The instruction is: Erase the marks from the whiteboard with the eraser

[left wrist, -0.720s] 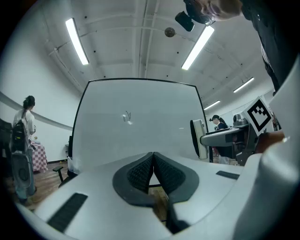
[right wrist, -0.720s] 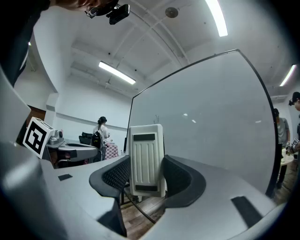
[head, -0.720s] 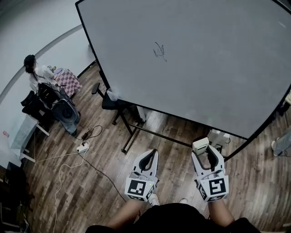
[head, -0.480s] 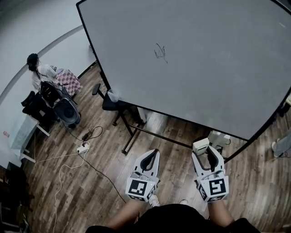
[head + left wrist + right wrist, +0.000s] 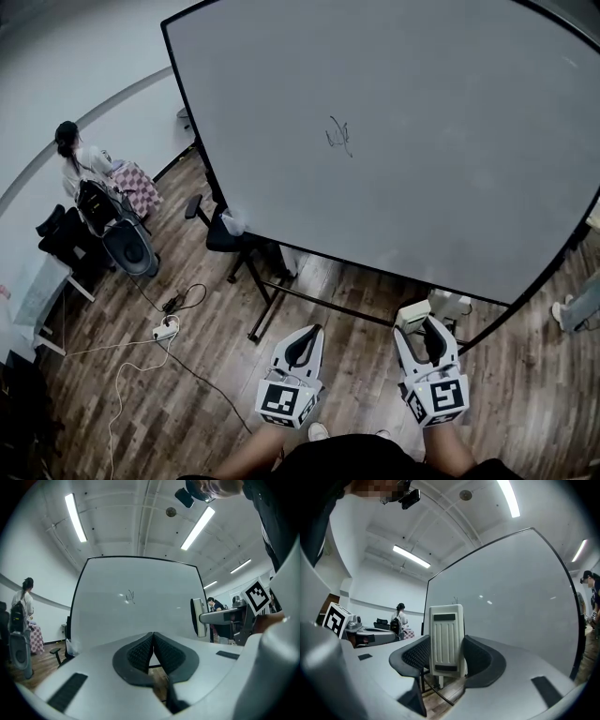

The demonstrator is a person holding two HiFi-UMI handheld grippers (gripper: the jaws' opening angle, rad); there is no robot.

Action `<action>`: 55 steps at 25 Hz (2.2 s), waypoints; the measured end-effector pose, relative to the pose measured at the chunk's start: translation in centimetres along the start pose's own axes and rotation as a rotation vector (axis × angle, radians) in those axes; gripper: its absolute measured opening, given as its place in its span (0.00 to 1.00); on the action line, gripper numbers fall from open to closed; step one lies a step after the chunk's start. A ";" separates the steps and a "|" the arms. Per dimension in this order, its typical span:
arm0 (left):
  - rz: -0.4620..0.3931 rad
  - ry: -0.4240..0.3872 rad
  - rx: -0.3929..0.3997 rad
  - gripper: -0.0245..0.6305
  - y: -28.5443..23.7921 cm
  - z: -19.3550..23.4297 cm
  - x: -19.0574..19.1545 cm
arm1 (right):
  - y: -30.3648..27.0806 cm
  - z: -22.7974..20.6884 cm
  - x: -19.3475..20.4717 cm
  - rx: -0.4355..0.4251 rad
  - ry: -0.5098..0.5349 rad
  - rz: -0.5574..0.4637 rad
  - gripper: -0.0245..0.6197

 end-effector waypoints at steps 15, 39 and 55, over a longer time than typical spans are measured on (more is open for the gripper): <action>-0.052 0.032 0.088 0.07 -4.7 8.9 -2.5 | -7.4 1.2 -1.5 0.074 0.088 0.039 0.42; -0.222 -0.021 0.131 0.07 -23.2 15.4 -7.7 | -22.8 -6.1 -8.9 0.163 0.234 -0.109 0.42; -0.270 0.004 0.247 0.07 -31.4 20.0 -9.1 | -31.4 -7.7 -11.0 0.292 0.188 -0.071 0.42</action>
Point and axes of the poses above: the fingertips, and each gripper's own axes: y backward along the fingers, z to its left, x out of its underside, the point moved 6 cm from there along y, backward along the fingers, and after that the axes turned 14 degrees about -x, right-handed, at the moved point
